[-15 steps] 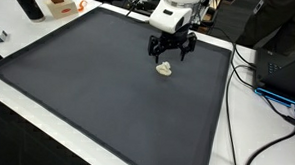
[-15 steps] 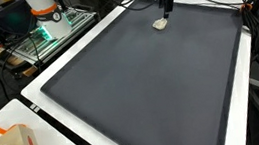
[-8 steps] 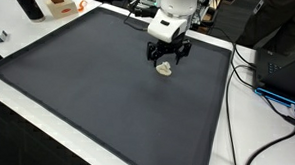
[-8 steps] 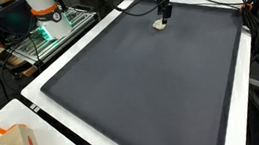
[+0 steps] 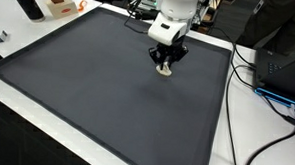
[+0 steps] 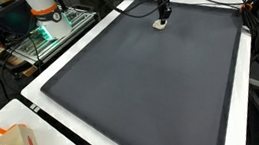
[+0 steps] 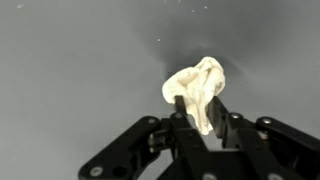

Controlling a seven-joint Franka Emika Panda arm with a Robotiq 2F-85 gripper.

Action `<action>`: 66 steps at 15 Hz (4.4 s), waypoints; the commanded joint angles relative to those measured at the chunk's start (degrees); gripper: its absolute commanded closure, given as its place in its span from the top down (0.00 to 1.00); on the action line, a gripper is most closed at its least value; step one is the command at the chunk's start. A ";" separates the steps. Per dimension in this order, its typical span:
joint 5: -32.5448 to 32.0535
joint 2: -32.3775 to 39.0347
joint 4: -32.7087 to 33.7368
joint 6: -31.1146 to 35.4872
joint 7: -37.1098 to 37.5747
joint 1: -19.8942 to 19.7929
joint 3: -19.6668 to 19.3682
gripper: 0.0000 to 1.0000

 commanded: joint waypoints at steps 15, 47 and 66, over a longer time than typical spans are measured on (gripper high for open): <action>-1.31 0.14 -1.23 4.09 1.75 0.65 -0.57 0.02; 35.03 -18.44 -12.46 1.43 -0.28 -8.07 2.45 1.00; 56.57 -17.99 -24.84 12.98 12.55 -6.72 0.01 1.00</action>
